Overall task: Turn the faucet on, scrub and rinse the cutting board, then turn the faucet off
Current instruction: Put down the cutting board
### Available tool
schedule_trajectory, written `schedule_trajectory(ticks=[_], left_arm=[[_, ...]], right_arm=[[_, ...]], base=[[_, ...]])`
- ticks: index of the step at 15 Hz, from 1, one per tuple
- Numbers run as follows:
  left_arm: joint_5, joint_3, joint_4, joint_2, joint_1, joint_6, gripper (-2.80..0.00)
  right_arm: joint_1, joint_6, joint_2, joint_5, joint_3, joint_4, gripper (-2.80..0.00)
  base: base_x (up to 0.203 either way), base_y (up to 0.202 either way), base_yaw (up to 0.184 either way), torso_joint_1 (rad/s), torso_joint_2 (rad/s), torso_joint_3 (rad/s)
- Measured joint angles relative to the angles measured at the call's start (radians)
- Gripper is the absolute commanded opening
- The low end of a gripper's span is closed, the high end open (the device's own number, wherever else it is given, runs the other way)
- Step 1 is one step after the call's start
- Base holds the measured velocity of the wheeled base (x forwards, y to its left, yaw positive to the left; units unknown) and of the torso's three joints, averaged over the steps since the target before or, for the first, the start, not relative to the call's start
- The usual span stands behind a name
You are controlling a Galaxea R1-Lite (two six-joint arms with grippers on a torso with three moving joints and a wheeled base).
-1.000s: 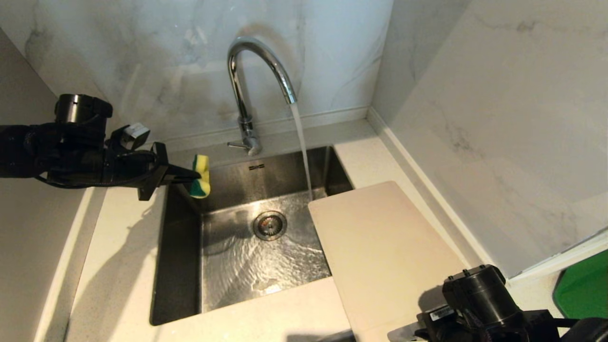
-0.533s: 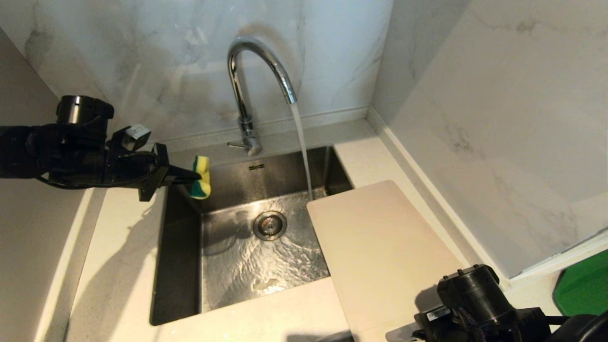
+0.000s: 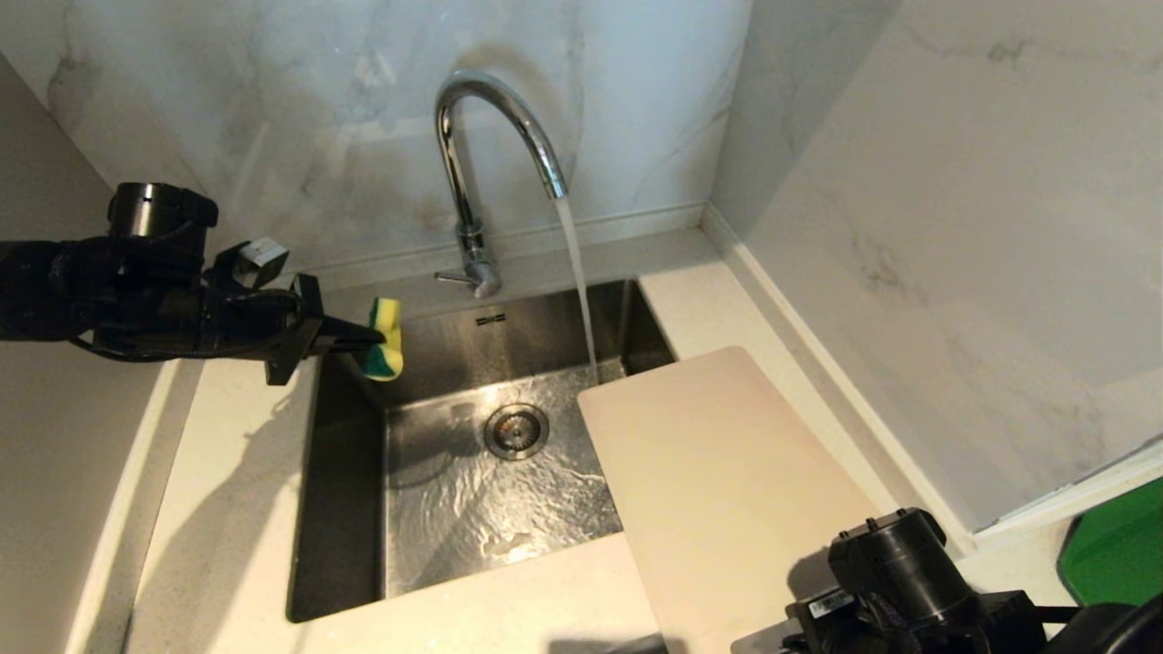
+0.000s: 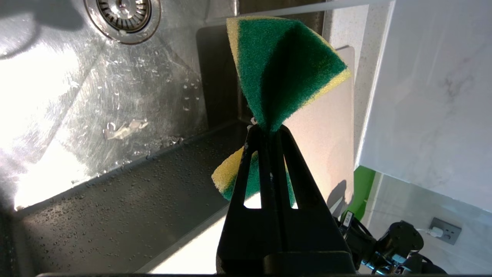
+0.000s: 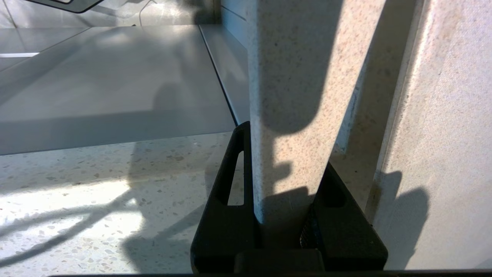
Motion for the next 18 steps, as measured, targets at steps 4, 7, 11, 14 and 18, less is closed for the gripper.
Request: schedule_trajectory(ticks=[4,7,11,14,18], left_arm=[[0.000,0.001,0.000,0.000,-0.001,0.000,-2.80],[0.000,0.001,0.001,0.000,-0.001,-0.001,-2.80],[0.000,0.001,0.001,0.001,-0.001,0.000,-2.80],[0.000,0.001,0.000,0.007,-0.001,0.000,-2.80],[0.000,-0.001,0.000,0.016,-0.001,0.001,-2.80]], right_arm=[[0.004,0.000,0.012,0.001,0.003,0.001,-2.80],[0.017,0.002,0.025,0.007,0.003,0.002,-2.80],[0.024,0.003,0.046,0.006,0.003,0.002,-2.80],[0.024,0.006,0.073,0.006,-0.008,0.002,-2.80],[0.023,0.022,0.116,0.007,-0.039,0.002,-2.80]], base=[[0.000,0.000,0.000,0.000,0.00,0.000],[0.000,0.000,0.000,0.000,0.00,0.000],[0.000,0.000,0.000,0.000,0.00,0.000],[0.000,0.000,0.000,0.000,0.00,0.000],[0.000,0.000,0.000,0.000,0.00,0.000]])
